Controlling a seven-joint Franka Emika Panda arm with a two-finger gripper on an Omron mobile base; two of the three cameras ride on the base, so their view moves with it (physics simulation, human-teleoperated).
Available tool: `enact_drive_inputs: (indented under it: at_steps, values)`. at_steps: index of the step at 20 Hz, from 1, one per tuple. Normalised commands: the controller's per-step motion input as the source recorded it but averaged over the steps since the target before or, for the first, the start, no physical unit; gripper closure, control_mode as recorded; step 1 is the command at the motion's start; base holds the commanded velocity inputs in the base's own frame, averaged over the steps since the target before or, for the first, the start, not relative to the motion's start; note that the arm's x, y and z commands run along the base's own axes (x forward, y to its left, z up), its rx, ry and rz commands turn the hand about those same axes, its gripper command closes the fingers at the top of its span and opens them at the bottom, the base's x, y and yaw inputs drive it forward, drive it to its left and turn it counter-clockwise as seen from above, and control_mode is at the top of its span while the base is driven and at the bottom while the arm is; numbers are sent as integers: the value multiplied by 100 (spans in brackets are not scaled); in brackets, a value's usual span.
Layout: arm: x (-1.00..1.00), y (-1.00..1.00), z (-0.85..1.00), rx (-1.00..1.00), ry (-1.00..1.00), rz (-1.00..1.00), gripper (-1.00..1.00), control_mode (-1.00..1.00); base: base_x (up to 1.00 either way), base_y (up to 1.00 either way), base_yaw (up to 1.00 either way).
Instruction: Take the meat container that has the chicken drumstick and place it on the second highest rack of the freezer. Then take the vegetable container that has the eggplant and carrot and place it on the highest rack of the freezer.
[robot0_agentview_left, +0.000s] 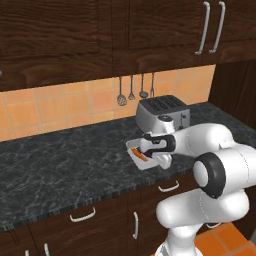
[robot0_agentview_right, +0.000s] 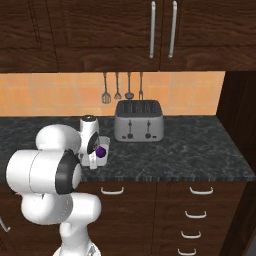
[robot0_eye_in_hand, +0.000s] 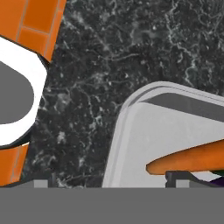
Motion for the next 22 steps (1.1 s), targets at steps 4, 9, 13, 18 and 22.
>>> enact_drive_inputs:
  at_steps: [4, 9, 13, 18, 22]
  values:
    - [13, 4, -12, 0, 0, 0, 100, -100, 0, 0, 0]
    - [7, 0, -2, 0, 0, 0, 100, -100, 0, 0, 0]
    - [-4, 2, -7, 0, -3, 0, 100, -100, 0, 0, 0]
    - [-55, 1, 35, 1, -7, 0, 100, -100, 0, 0, 0]
    - [-78, 0, 95, 0, -17, 0, 100, -100, 0, 0, 0]
